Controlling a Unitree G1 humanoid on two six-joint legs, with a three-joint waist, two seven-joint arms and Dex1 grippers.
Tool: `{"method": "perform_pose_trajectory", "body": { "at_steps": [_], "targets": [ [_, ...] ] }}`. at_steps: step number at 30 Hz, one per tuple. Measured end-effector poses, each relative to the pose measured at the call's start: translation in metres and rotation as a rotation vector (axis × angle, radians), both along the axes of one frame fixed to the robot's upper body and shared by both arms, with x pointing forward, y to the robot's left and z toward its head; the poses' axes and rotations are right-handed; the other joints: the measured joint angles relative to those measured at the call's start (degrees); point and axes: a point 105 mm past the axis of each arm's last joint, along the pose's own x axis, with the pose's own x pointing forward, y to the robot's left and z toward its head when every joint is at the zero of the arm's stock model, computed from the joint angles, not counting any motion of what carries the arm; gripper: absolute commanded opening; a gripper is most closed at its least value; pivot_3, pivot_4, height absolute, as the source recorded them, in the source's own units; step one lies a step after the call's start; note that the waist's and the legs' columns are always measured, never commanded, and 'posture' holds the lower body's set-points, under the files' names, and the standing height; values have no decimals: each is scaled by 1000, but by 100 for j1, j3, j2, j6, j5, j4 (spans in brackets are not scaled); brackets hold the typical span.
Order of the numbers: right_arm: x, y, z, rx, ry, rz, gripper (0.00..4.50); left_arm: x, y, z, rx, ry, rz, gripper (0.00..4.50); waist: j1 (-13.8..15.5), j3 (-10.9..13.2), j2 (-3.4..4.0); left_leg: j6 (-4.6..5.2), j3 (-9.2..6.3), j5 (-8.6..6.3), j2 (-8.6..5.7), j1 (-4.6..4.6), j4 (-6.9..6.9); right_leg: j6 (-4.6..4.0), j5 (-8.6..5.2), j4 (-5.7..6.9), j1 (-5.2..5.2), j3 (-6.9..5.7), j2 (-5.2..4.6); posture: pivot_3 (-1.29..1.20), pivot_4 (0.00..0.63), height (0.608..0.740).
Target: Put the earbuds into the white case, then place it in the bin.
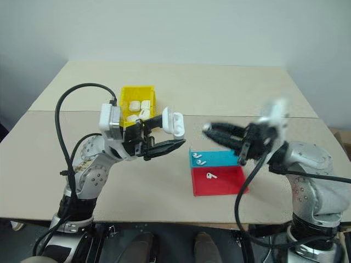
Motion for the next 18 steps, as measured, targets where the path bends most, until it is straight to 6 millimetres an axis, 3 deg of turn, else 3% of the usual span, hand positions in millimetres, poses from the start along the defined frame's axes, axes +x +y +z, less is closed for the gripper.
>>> {"method": "perform_pose_trajectory", "body": {
  "at_steps": [4, 10, 18],
  "targets": [
    [0, 13, 18, 81, -39, 15, 611, 0, -4, -2, 4, 11, -31, 2775, -32, -1, 3, 0, 0, 0, 1, -2, -14, -6, -4, 0, -9, 0, 5, 0, 150, 740],
    [0, 38, 8, 42, -20, 60, 611, -2, -4, -2, 7, 6, -46, 2775, 19, -1, 4, 0, 0, 0, -4, -11, -13, -2, -5, -8, -10, -1, -3, 0, 150, 740],
    [0, 41, 1, 0, -25, 52, 611, -2, -2, -2, 16, 1, -49, 2775, 32, -1, 4, 0, 1, 0, -2, -9, -10, -1, -5, -9, -9, -1, -1, 0, 150, 740]
  ]
}}
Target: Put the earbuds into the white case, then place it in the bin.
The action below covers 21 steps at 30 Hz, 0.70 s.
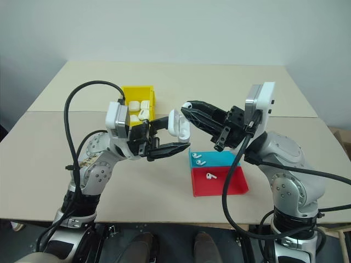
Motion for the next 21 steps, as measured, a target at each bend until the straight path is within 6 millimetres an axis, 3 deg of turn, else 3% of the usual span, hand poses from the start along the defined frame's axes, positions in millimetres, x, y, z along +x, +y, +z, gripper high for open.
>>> {"method": "perform_pose_trajectory", "body": {
  "at_steps": [13, 21],
  "targets": [
    [-1, -1, 14, 74, -33, -4, 611, 3, 2, -4, 25, 37, 16, 2775, -6, 0, 0, 0, -1, 0, 1, -2, -1, 0, 0, -2, 0, 0, 0, 0, 150, 740],
    [-4, 2, 7, 42, -18, 2, 611, 3, 3, -5, 29, 39, 19, 2775, -3, 0, 0, 0, 0, 0, 0, -1, -1, 0, 0, -3, 0, 0, -1, 0, 150, 740]
  ]
}}
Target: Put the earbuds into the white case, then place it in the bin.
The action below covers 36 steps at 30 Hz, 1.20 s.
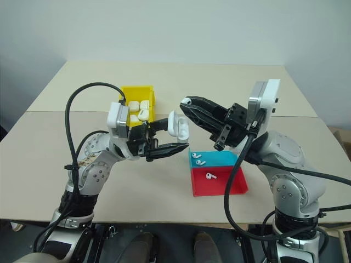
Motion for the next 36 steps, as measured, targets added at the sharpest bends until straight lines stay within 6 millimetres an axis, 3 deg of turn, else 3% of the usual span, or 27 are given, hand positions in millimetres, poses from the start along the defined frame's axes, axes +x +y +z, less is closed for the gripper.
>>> {"method": "perform_pose_trajectory", "body": {
  "at_steps": [28, 36],
  "targets": [
    [3, 8, -15, -156, -30, -15, 611, 4, 2, -4, 18, 12, 18, 2775, 2, 1, 0, 0, 0, 0, 1, -4, -1, 0, -1, -3, -2, 0, 0, 0, 150, 740],
    [3, 4, -16, -165, -30, -20, 3272, 5, 2, -4, 18, 12, 18, 2775, 4, 1, 0, 0, 0, 0, 1, -4, -1, 0, -1, -4, -2, 0, 0, 0, 150, 740]
  ]
}}
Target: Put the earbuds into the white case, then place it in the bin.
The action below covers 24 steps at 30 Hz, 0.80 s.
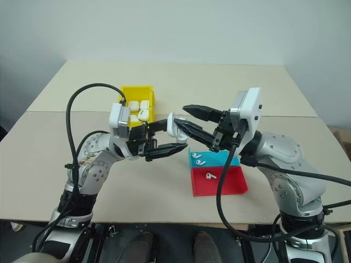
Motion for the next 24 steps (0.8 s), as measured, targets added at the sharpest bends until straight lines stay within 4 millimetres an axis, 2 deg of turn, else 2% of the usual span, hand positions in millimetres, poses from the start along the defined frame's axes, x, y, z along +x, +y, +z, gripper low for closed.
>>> {"method": "perform_pose_trajectory", "body": {
  "at_steps": [1, 7, 11, 14, 17, 18, 20, 22, 24],
  "targets": [
    [0, -1, 0, -2, 1, -2, 3596, 1, 0, 0, -1, 3, 2, 2775, 0, 0, 0, 0, 0, 0, 0, 0, 0, 0, 0, 0, 0, 0, 0, 0, 150, 740],
    [0, -3, -1, -16, 10, 8, 3596, 5, 4, 1, -16, 10, 34, 2775, -3, 0, 0, 0, 0, 0, 1, 0, -1, 0, 0, 0, 0, 0, 0, 0, 150, 740],
    [10, -13, 3, -29, 26, -29, 3596, 8, 10, 4, -25, 2, 68, 2775, 0, 1, 0, 0, 1, 0, 0, 0, 0, 0, 0, 0, 0, 0, -1, 0, 150, 740],
    [16, -29, 20, -78, 22, -56, 3596, 12, 18, 7, -12, -9, 106, 2775, 1, 5, 2, 0, 1, 0, 0, -4, -1, -1, 1, -1, -5, 0, -1, 0, 150, 740],
    [22, -43, 37, -217, -24, -77, 3596, 16, 28, 13, -10, -29, 148, 2775, 1, 5, 2, 1, 5, -1, 1, -3, -6, -1, 0, -11, -3, -2, -1, 0, 150, 740],
    [28, -45, 34, -329, -45, -85, 3596, 17, 30, 14, -5, -30, 153, 2775, -8, 5, 3, 2, 14, -1, 1, -1, -7, -1, 0, -12, -3, -1, -2, 0, 150, 740],
    [39, -47, 16, -542, -66, -76, 3596, 15, 31, 13, 3, -34, 139, 2775, -27, 5, 1, 2, 45, -1, 6, 5, -10, -1, -1, -22, 4, -4, 1, 0, 150, 740],
    [53, -45, -20, -776, -59, -7, 3596, 9, 31, 8, 30, -42, 101, 2775, -62, 5, 1, 2, 58, -1, 6, 4, -15, -2, -1, -22, -3, 3, 1, 0, 150, 740],
    [64, -41, -53, -978, -55, 86, 3212, 4, 30, 5, 52, -48, 68, 2775, -106, 6, 1, 1, 60, -1, 5, 1, -19, -2, -1, -19, -11, 4, 1, 0, 150, 740]
  ]
}}
